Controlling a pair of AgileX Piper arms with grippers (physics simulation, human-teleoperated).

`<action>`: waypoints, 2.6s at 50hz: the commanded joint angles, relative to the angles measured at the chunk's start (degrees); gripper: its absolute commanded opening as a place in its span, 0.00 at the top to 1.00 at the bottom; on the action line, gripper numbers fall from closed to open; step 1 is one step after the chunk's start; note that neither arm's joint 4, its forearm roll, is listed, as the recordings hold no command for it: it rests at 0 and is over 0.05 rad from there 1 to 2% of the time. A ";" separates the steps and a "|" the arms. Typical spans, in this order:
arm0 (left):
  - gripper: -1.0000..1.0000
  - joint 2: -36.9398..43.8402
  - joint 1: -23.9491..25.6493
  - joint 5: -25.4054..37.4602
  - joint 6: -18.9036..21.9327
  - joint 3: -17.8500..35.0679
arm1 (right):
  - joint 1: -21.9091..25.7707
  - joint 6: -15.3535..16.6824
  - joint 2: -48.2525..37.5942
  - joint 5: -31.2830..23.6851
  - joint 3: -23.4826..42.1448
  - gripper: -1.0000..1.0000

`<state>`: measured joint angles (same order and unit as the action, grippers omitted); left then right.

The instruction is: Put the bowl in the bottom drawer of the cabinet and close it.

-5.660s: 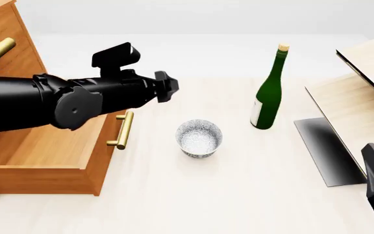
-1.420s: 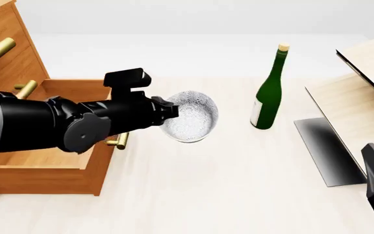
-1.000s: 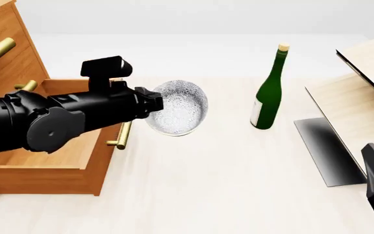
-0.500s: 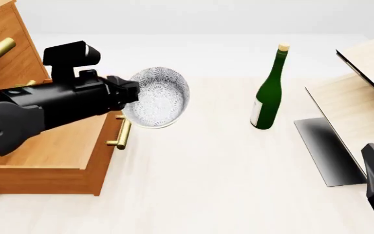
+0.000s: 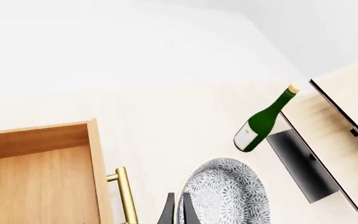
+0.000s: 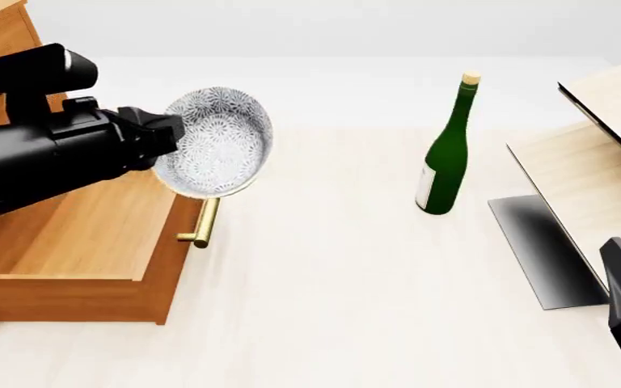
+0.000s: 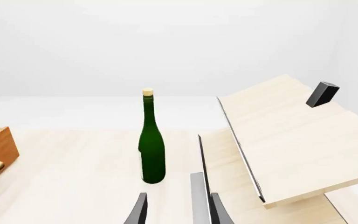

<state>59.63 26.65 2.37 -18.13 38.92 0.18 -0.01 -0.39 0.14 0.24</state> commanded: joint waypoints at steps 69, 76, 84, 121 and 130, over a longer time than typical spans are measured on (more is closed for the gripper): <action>1.00 -9.36 -22.98 -0.80 7.56 -7.64 | 0.01 -0.01 0.00 0.00 0.00 0.00; 1.00 -8.17 -23.68 -1.75 7.96 -8.48 | 0.00 0.00 0.00 0.00 0.00 0.00; 1.00 -6.89 -24.07 -2.82 8.12 -9.36 | 0.01 0.00 0.01 0.00 0.00 0.00; 1.00 -1.78 -27.26 -7.57 8.10 -12.56 | 0.01 0.01 0.00 0.00 0.00 0.00; 1.00 -0.28 -28.45 -9.12 8.24 -13.67 | 0.00 -0.01 0.00 0.00 0.00 0.00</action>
<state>58.21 -0.89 -5.37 -10.10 25.83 0.18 -0.01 -0.39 0.14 0.24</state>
